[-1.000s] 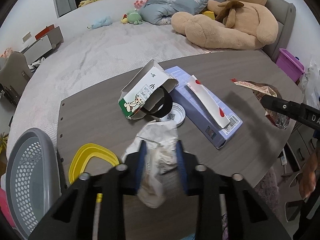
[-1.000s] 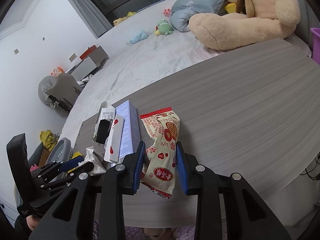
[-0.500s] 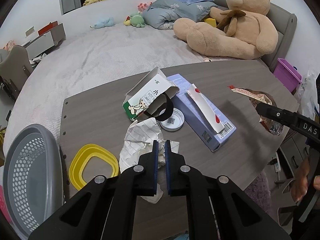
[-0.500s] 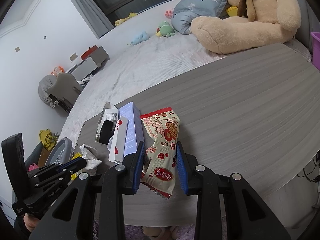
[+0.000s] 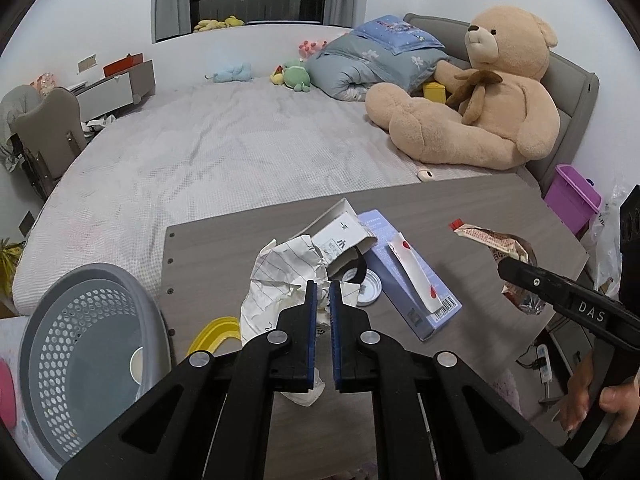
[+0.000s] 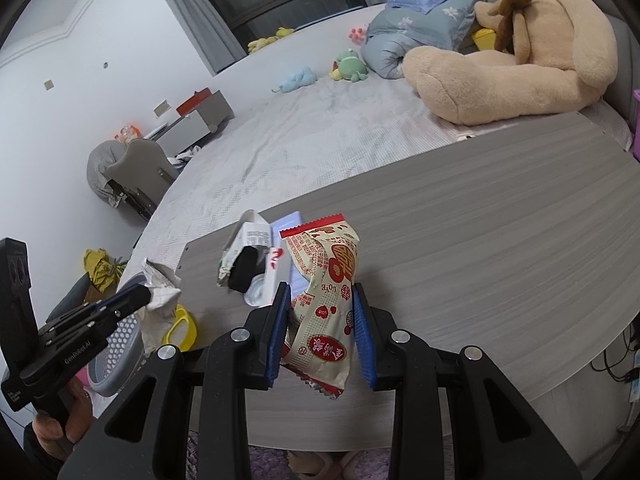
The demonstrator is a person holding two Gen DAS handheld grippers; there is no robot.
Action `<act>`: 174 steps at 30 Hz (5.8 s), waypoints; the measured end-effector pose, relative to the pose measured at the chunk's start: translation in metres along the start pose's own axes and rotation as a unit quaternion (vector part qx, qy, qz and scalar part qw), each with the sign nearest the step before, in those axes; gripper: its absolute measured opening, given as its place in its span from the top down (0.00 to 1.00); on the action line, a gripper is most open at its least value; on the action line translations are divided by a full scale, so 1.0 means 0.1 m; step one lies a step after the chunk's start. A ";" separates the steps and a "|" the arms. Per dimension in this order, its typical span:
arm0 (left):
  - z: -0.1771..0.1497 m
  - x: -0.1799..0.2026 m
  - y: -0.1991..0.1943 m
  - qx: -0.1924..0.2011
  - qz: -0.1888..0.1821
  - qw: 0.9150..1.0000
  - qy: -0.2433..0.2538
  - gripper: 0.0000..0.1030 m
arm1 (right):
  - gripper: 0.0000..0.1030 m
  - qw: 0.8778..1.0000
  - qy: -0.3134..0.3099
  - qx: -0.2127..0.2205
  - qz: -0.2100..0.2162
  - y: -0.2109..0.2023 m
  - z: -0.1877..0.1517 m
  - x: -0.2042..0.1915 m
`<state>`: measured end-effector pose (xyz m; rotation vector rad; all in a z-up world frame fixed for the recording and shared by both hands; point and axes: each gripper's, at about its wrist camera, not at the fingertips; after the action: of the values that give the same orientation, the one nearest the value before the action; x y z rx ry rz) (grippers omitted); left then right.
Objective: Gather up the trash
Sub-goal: 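Lift the crumpled tissue with the left gripper while the right gripper keeps the wrapper, then carry the tissue in the left gripper and wrapper in the right over the grey basket, then open both grippers over the basket, dropping the tissue and wrapper inside, then move both tools back over the table toward the yellow square lid, then close the left gripper on the rim of the yellow square lid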
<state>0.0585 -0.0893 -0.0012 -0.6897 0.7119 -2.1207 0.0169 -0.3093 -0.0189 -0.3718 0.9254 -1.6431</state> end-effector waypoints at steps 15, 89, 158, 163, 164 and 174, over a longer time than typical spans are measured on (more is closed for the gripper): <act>-0.18 -0.79 -0.75 0.060 0.096 0.991 -0.068 0.94 | 0.71 0.993 -0.097 0.002 0.073 -0.07 0.05 -1.12; -0.93 -1.99 -1.23 0.048 0.231 0.952 -0.196 0.23 | 0.31 0.959 -0.246 -0.050 0.135 0.42 -0.55 -2.78; -0.38 -0.67 0.85 -0.091 0.086 0.988 -0.093 0.22 | 0.17 0.995 -0.074 -0.027 0.063 0.20 -0.30 -0.39; -0.38 -0.66 0.84 -0.084 0.079 0.989 -0.088 0.29 | 0.17 0.996 -0.073 -0.025 0.052 0.22 -0.28 -0.37; -0.38 -0.66 0.84 -0.083 0.079 0.990 -0.088 0.29 | 0.17 0.996 -0.073 -0.025 0.049 0.23 -0.27 -0.37; -0.43 -0.68 0.70 -0.067 0.079 0.991 -0.088 0.30 | 0.24 0.995 -0.096 -0.014 -0.014 0.37 -0.20 -0.47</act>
<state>0.1022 -0.0612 -0.0944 -0.8522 0.7892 -1.8543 0.0423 -0.2599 -0.0480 -0.5544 0.8019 -1.5890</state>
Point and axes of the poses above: each gripper's, at about its wrist camera, not at the fingertips, and y roughly the way its jaws point, x to its right, z to its top, and after that the axes turned 14 degrees about -z, right-handed
